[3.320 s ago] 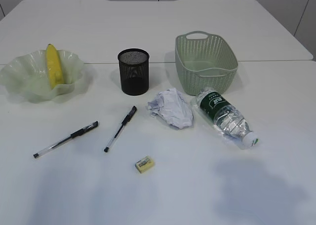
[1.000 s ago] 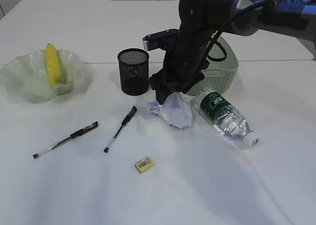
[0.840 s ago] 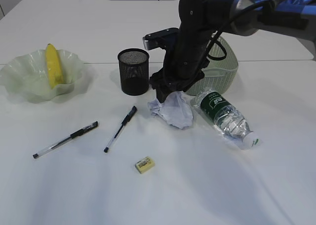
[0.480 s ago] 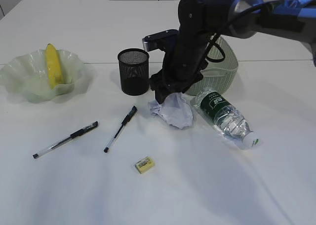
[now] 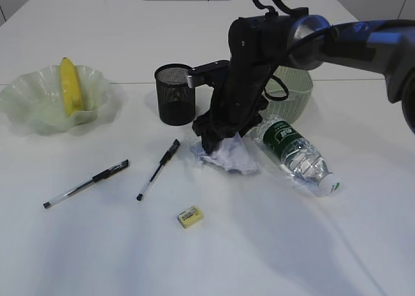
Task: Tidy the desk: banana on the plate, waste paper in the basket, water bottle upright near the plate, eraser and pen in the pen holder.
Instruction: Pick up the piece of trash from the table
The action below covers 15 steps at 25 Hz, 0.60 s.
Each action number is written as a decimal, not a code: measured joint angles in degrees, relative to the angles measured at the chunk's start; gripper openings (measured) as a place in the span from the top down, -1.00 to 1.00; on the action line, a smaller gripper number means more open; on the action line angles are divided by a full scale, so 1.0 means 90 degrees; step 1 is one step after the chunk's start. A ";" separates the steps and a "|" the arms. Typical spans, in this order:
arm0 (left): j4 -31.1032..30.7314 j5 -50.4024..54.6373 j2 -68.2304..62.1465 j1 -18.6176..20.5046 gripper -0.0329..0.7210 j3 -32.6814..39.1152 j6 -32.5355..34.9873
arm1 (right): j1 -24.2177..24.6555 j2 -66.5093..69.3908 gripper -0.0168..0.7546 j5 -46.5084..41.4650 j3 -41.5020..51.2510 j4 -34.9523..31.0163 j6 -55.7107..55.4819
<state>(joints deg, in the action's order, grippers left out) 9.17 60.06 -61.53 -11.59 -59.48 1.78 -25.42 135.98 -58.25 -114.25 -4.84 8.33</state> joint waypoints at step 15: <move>0.0000 0.0000 0.0000 0.0000 -0.02 0.0000 0.0000 | 0.0000 0.0041 0.31 -0.0172 0.0000 -0.0025 0.0000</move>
<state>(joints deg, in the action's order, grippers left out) 9.17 60.06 -61.53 -11.59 -59.48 1.78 -25.42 136.35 -59.79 -114.25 -5.07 8.33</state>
